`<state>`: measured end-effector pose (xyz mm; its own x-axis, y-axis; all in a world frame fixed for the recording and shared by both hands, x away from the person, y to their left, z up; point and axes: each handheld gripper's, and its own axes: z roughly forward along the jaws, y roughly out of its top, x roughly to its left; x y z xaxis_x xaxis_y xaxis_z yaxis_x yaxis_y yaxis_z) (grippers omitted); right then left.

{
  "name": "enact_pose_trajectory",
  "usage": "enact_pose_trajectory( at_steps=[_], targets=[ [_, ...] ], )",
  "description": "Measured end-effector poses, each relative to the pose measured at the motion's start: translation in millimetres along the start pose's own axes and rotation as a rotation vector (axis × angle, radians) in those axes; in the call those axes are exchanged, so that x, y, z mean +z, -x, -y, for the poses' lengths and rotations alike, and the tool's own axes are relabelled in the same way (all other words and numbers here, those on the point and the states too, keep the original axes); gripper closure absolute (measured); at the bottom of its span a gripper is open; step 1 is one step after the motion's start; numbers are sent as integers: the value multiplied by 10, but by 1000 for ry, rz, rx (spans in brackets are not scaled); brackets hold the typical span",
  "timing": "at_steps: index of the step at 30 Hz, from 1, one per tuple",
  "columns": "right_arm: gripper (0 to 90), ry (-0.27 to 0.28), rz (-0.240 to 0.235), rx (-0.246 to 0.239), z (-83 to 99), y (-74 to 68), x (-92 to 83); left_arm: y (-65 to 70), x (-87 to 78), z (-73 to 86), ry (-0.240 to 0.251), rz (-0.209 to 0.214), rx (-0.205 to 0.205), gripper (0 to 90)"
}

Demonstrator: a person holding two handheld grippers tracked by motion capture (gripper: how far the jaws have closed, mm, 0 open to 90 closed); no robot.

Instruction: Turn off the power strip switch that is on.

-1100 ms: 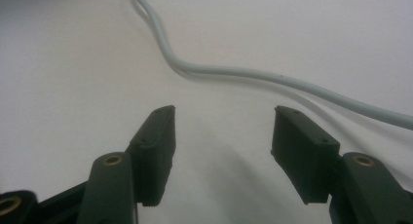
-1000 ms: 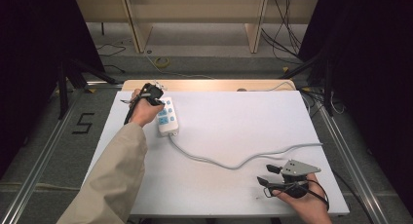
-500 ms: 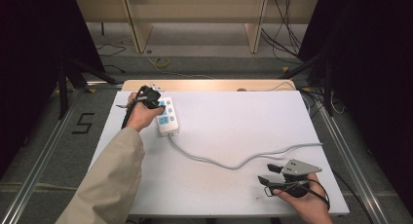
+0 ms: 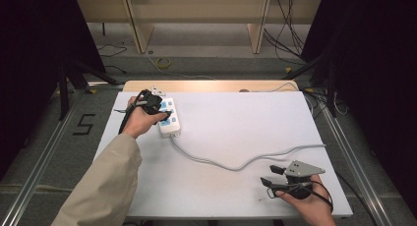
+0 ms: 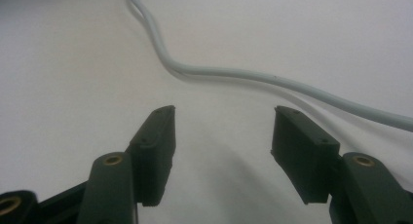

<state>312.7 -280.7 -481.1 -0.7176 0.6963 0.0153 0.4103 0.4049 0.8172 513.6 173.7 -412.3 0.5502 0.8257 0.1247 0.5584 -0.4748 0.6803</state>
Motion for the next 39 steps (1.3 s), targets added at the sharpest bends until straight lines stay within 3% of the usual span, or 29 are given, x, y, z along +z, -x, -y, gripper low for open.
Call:
enact_pose_trajectory(
  at_steps=[11, 21, 39],
  targets=[
    [424, -4, -1, 0, 0, -1, 3, 105, -162, 70, 15, 34, 0, 394],
    [423, 0, 4, 2, 0, 11, -5, 203, -329, 152, 49, 31, 27, 369],
    [423, -4, 7, -1, -4, 34, -2, 476, -402, 451, 85, 62, 33, 309]
  ],
)
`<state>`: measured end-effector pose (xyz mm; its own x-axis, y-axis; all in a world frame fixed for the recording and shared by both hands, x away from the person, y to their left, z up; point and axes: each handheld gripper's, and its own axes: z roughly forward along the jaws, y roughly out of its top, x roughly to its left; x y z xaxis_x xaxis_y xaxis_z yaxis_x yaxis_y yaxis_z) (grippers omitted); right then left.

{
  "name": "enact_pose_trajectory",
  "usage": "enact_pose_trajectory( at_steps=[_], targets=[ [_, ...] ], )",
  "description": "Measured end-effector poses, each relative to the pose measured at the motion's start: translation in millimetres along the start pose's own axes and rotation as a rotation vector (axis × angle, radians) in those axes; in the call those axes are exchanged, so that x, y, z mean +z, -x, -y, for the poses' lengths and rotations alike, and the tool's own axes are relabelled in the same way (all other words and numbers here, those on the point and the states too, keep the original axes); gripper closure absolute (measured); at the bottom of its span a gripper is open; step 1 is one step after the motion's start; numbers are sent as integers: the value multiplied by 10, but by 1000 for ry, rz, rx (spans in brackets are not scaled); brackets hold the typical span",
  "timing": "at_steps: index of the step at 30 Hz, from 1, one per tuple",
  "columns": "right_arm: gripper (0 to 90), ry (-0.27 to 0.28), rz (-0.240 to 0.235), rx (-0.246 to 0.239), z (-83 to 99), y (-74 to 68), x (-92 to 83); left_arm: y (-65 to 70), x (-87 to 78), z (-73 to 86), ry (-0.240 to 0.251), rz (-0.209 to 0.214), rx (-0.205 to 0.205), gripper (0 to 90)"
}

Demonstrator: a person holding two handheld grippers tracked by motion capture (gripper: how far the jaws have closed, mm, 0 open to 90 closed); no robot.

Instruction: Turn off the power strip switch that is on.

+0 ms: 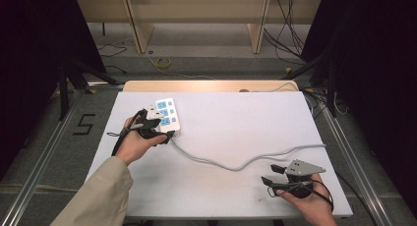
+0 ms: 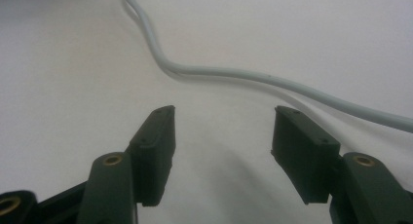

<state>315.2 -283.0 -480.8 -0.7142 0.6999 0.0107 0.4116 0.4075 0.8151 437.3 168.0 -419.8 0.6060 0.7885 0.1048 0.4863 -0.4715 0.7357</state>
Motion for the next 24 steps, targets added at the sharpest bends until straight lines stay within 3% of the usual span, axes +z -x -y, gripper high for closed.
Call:
enact_pose_trajectory(
  at_steps=[24],
  targets=[
    [422, 4, 1, 3, 1, 13, -5, 314, -108, 293, 40, 43, 29, 306]
  ],
)
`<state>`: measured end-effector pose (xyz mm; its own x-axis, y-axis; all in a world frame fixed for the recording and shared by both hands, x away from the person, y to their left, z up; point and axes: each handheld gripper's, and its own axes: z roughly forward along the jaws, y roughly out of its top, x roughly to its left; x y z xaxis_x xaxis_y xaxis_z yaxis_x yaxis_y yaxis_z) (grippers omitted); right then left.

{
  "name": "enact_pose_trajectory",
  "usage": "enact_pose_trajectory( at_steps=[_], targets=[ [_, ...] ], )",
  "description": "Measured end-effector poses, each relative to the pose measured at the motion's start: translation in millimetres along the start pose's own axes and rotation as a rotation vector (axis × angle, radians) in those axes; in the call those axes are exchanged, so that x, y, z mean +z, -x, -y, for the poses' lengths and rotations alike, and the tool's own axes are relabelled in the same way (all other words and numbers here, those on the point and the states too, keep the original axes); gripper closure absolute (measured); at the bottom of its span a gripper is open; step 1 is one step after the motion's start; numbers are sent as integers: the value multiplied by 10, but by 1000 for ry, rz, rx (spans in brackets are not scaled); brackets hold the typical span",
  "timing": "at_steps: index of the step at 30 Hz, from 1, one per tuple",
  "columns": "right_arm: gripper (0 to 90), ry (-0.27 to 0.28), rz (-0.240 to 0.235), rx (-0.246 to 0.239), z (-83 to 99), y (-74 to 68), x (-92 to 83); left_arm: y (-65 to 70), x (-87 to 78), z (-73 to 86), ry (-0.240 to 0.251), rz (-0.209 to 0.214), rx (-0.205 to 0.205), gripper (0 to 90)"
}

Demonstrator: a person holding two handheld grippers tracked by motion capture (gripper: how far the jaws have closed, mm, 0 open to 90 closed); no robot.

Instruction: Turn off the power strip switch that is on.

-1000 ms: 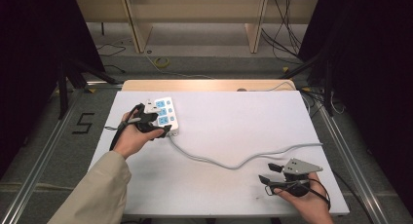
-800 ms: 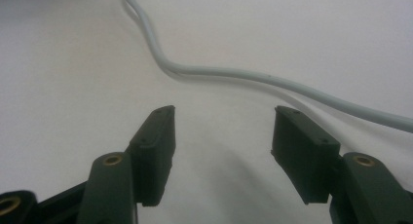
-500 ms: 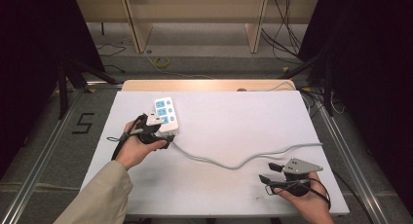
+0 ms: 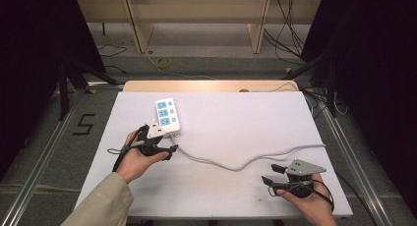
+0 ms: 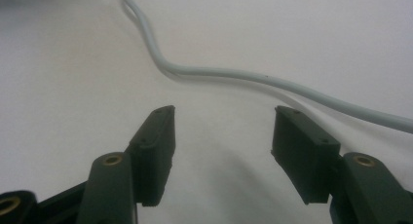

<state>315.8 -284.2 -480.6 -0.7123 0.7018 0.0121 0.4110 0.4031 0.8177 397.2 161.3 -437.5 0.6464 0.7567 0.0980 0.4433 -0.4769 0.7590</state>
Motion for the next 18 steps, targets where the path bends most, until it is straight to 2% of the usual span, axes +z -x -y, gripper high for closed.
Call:
enact_pose_trajectory(
  at_steps=[18],
  targets=[
    [422, -3, -2, 5, 3, -2, -4, 187, -30, 295, -11, 10, 11, 304]
  ],
)
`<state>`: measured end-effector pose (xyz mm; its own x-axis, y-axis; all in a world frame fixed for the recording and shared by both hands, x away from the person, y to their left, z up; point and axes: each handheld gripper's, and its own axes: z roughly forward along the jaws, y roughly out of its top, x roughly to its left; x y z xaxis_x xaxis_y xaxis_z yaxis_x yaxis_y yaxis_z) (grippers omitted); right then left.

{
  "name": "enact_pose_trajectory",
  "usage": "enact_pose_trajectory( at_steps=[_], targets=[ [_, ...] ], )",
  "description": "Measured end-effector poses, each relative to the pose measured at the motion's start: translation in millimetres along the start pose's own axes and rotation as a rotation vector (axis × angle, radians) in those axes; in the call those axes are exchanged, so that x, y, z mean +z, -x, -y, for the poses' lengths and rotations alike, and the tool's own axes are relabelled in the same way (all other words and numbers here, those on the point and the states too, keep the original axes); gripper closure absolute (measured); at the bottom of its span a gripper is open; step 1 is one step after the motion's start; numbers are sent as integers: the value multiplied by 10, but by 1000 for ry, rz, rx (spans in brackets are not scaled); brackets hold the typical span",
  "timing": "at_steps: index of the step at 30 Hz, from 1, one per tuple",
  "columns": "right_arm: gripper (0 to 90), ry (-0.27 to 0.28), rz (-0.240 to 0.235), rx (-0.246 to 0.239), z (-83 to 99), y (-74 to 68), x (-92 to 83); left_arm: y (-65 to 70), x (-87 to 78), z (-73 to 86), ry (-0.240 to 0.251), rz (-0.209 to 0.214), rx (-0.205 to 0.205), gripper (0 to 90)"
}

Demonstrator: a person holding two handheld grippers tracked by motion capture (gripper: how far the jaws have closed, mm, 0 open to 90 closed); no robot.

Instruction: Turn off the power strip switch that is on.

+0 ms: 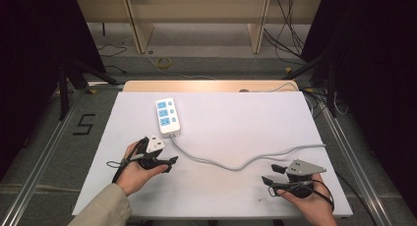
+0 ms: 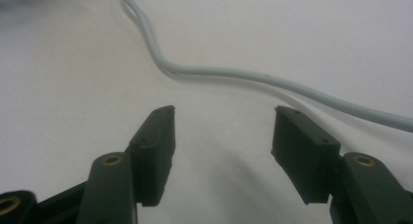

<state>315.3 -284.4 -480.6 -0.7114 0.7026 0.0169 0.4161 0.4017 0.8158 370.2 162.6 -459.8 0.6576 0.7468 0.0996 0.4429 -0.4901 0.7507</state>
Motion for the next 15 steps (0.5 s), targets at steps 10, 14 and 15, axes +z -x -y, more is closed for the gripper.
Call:
enact_pose_trajectory(
  at_steps=[10, 14, 15],
  targets=[
    [422, 1, -3, -3, -7, -13, 5, 92, -43, 107, 33, -1, -28, 298],
    [422, 2, -3, -5, -7, -17, 5, 121, -29, 143, 29, -9, -35, 298],
    [422, 3, -3, -5, -7, -18, 4, 124, -25, 153, 29, -6, -38, 298]
  ],
)
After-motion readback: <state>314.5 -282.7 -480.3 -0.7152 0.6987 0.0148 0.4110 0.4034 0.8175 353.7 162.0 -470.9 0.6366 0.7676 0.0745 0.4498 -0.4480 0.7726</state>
